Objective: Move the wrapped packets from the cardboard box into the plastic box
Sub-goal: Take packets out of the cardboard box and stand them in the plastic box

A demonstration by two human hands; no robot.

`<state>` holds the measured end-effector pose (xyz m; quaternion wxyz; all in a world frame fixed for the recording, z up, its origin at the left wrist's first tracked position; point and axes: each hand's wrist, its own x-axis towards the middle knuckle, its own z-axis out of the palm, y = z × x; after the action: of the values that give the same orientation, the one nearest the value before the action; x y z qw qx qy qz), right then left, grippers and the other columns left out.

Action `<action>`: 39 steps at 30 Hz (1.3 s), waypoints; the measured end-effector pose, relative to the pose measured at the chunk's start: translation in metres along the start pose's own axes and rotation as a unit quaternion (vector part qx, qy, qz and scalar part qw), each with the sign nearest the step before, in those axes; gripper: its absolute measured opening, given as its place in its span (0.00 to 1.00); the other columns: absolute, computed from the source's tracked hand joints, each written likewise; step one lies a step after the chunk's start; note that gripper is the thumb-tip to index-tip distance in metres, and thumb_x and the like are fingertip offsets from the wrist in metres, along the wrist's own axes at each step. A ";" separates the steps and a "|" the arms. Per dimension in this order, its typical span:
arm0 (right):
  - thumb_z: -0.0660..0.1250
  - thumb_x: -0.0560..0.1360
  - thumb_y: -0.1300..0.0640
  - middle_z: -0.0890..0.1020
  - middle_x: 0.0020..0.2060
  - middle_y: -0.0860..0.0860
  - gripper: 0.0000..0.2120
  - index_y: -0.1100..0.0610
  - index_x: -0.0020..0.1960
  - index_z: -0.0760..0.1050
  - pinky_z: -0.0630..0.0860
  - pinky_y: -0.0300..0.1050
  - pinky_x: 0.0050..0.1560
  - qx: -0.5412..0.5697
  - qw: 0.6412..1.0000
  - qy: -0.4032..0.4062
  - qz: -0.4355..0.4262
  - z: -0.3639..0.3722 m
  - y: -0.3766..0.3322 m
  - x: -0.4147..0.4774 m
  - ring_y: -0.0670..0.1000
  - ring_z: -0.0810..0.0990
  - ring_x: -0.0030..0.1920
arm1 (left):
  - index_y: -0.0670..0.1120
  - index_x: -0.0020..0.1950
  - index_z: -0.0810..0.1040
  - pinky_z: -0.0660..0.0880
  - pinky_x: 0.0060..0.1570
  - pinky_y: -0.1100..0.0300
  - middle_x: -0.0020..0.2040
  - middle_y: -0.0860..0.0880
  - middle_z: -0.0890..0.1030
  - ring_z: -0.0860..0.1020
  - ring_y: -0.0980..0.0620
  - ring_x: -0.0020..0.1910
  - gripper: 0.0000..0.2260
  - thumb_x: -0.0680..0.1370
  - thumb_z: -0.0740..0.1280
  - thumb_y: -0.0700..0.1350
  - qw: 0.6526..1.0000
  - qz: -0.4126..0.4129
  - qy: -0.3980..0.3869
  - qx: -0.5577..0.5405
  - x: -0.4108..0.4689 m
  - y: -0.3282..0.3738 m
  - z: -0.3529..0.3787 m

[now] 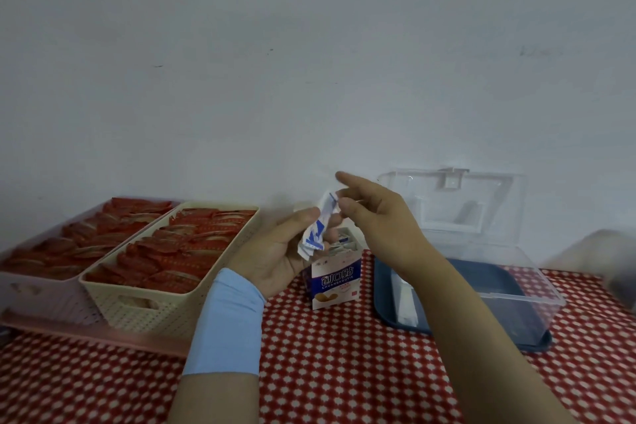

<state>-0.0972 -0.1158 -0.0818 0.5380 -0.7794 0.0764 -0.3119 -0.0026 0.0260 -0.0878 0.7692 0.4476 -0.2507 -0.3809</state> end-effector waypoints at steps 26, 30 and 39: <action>0.62 0.82 0.53 0.83 0.52 0.45 0.11 0.48 0.63 0.77 0.78 0.44 0.53 -0.421 0.902 -0.096 -0.016 0.016 0.015 0.015 0.47 0.80 0.50 | 0.37 0.53 0.81 0.80 0.57 0.45 0.45 0.44 0.87 0.86 0.48 0.47 0.08 0.77 0.71 0.41 0.972 0.086 0.181 0.126 0.011 -0.005 -0.020; 0.64 0.81 0.58 0.81 0.48 0.44 0.10 0.50 0.54 0.83 0.76 0.41 0.51 -0.402 0.912 -0.076 -0.018 0.009 0.011 0.016 0.46 0.79 0.49 | 0.38 0.52 0.81 0.81 0.54 0.48 0.46 0.46 0.87 0.86 0.49 0.47 0.09 0.77 0.72 0.42 0.967 0.097 0.180 0.152 0.013 -0.005 -0.020; 0.65 0.79 0.65 0.83 0.34 0.43 0.11 0.53 0.46 0.82 0.73 0.30 0.37 -0.153 0.988 -0.008 -0.025 -0.042 -0.024 -0.010 0.41 0.80 0.35 | 0.36 0.57 0.79 0.82 0.52 0.50 0.54 0.46 0.86 0.85 0.45 0.51 0.10 0.81 0.65 0.41 0.983 0.053 0.059 0.163 0.010 -0.005 0.010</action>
<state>-0.1344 -0.1348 -0.0552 0.4052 -0.8566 0.0994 -0.3037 -0.0059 0.0116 -0.0869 0.7183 0.5747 -0.2875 -0.2666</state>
